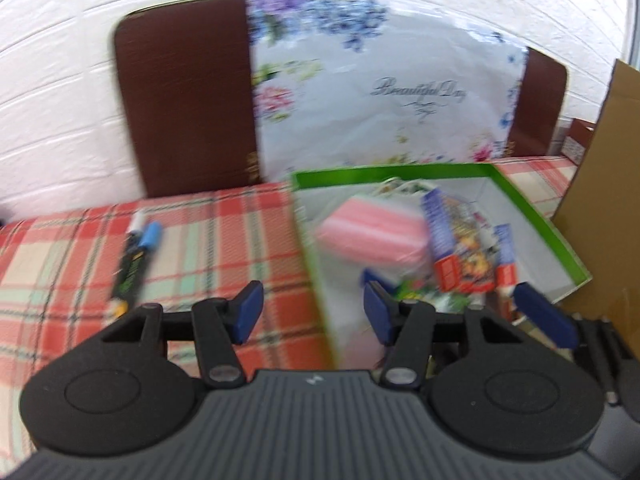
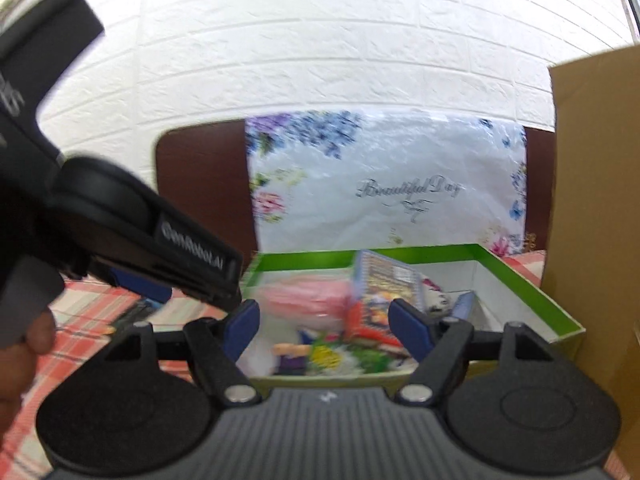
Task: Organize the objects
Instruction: 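Carry the second card pack into the green box and release it, then reach the right gripper to the blue-capped marker and grasp it, then carry the blue-capped marker into the green box and release it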
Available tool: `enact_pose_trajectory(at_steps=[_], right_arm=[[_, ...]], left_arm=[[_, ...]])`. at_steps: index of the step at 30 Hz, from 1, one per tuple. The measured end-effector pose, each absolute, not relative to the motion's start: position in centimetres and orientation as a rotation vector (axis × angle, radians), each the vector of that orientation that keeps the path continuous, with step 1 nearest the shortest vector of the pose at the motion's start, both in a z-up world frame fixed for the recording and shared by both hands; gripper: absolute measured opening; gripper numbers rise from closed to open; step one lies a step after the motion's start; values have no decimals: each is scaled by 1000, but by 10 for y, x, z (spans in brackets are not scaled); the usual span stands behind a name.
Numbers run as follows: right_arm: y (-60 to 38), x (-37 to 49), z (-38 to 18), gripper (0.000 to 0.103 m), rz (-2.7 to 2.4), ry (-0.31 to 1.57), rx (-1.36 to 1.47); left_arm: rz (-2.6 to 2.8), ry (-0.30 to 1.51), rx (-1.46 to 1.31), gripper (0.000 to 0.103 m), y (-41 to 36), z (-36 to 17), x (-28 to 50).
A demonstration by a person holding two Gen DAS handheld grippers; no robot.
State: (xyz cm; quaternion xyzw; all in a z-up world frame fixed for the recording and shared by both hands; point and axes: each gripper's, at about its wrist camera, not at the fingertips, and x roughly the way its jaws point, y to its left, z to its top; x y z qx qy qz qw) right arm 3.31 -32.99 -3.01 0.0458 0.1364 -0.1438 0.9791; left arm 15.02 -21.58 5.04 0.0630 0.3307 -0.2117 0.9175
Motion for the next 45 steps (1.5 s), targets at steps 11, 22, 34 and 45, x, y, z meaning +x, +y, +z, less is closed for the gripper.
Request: enact_pose_trajectory(at_steps=[11,22,34,45], right_arm=[[-257,41,-21,74,-156,313,28],[-192,86,-37,73,-12,403,-30],[-172,202,-57,52,-3,516,56],[-190,223,-81,18,-34,644,156]], left_arm=[[-286,708,81,58,-125,34,153],[-119,747,51,58,-39,-6,186],[-87,557,6,71,30,-46,194],[-100,555,12,75,28,-48,194]])
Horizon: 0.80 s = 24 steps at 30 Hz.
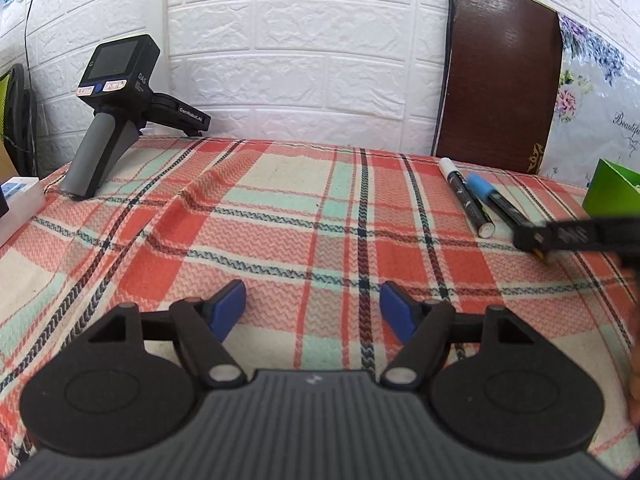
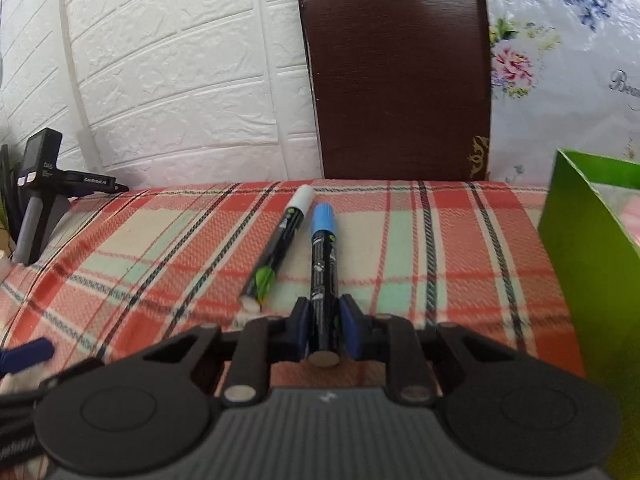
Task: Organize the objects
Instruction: 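Carry the blue-capped marker into the green box and release it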
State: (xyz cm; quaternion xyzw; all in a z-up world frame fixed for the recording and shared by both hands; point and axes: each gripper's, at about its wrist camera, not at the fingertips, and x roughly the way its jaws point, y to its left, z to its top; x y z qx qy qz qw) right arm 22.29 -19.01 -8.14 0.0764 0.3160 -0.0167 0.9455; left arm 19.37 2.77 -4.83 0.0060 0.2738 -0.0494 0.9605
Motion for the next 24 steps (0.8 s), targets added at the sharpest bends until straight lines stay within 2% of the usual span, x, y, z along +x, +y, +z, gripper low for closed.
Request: enact_pose_trajectory(at_steps=[4,12,14,15,17,21,24], right_arm=[[-202,169,-80,18,26,662,300],[-205,79,-78,18,181,656,490],[-200,67,-69,18,203,626,463],[-200,62,-63,18,204,606,446],[-200,56,-53,18,181,575,406],[-218,45,-40,18,129,485,371],[-234,41,-29,18,59,409,328]], left_arm=[[-96,622,16,75,20,-40,190],[-416,911,-372,74,-19,-24,165],[-457,943,-383,61,-35,-24,162],[-483,958,-385,42,-44,-24,161],[-500,967,-404,38,-56,-22,158],[-563,898,-346,24,-90,8,152],[-621,854,-284,22,-124,29,154]])
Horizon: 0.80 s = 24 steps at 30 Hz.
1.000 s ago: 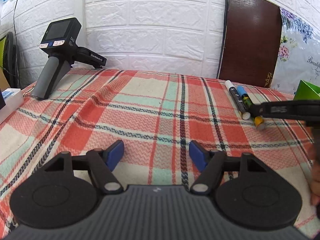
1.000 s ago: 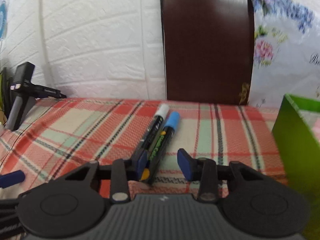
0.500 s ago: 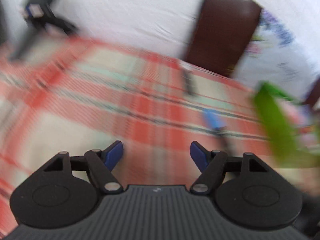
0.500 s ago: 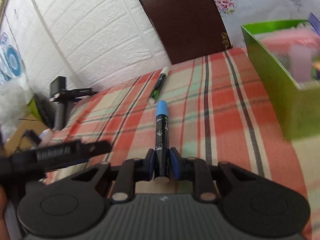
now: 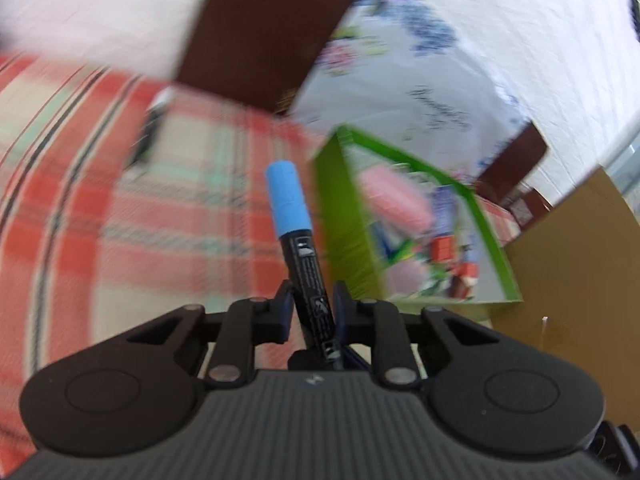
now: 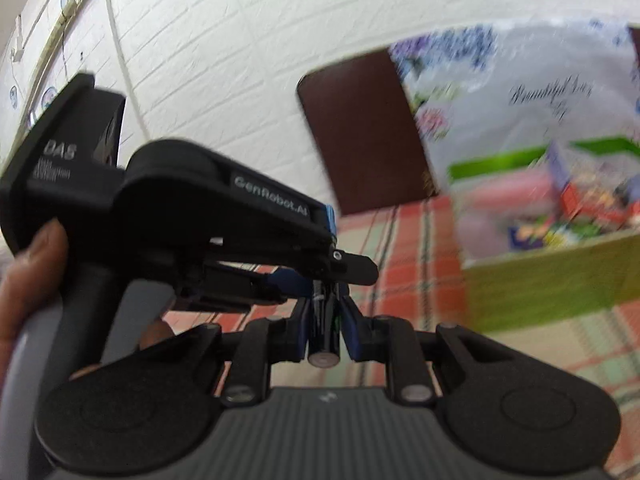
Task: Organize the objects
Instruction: 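Carry the blue-capped marker into the green box and release it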
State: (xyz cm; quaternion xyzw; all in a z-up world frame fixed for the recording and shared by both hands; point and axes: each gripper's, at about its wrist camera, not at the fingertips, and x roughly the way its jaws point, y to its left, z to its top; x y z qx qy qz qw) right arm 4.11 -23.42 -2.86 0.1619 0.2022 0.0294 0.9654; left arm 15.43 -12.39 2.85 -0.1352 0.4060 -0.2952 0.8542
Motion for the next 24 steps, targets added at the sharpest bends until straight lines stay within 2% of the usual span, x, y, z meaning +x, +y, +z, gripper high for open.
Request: enact_pose_trajectory(at_steps=[5,11,15,20,23,24], right_arm=[[-270,49,-18,18,-66,318,294],[-316,71,-25,18,-141,305,342],[-332,89,-36,19,-170,334,336],[-331,109,-52,18,-202,385,261],[-328,105,-51,34,-191,379,271],[-327,101,-49,44,-203,370,268]], left_arm=[[-709,801,-183,22,-183,48,170],[-752,805,-126,22,-228,44,192],[-701,813,-89,32,-242,37,206],[-631,772,-2,35,-248,35,208],[-628,773,16,36,-244,37,204],[-627,761,15,38,-242,40,201]])
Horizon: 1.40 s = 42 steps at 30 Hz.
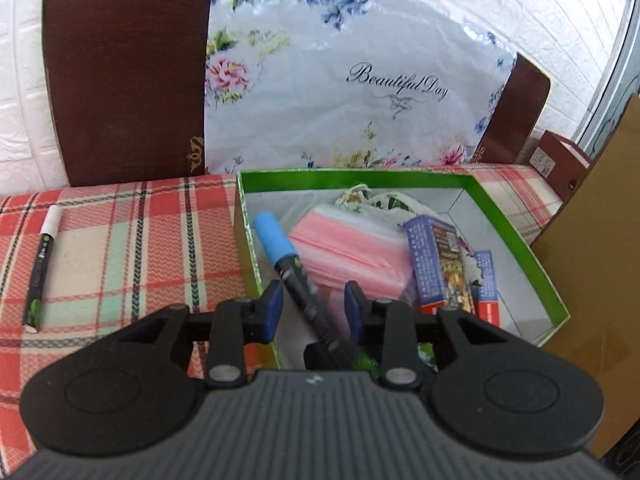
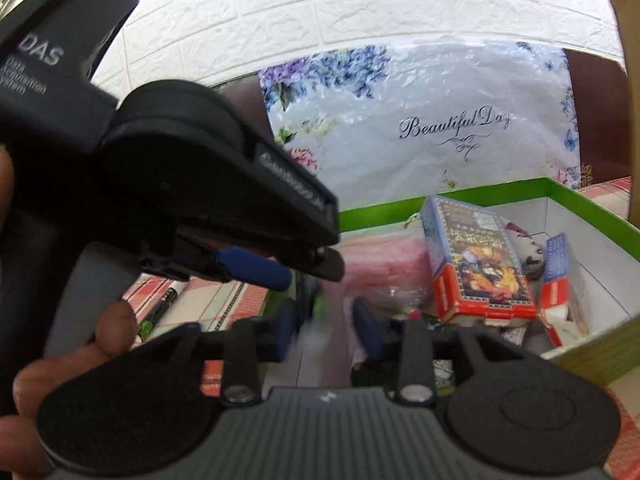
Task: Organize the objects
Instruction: 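Carry the blue-capped marker into the green box and release it, then reach the right gripper to the white-capped marker and grasp it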
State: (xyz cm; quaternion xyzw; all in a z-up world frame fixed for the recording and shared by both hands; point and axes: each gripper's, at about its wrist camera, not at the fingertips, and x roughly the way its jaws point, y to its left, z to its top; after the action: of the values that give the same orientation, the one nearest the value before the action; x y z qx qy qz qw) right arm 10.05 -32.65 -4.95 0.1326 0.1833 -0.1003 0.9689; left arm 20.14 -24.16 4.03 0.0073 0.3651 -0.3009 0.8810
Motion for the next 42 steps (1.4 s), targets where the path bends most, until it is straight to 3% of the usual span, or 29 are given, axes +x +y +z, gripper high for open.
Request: enact_pose_trajectory(at_steps=[1,2,8,20,42], right_arm=[[-325,95,-48,52,-208,356,272],[-324,90,-46,54,-210,342,281],[-314,58,-34,54,-217,293,294],[-265,20,-27,54,-142,310,242],[-186,79,-68,54,15,534,128]], left_arm=[[-622,745,19,41,-239,44,198],[-620,727,27,43,-237,47,194],[-617,662,54,45,-221,58,170],[-477,704,65,45,-154,37,134],[-201,748,81,48,-35,-11,176]])
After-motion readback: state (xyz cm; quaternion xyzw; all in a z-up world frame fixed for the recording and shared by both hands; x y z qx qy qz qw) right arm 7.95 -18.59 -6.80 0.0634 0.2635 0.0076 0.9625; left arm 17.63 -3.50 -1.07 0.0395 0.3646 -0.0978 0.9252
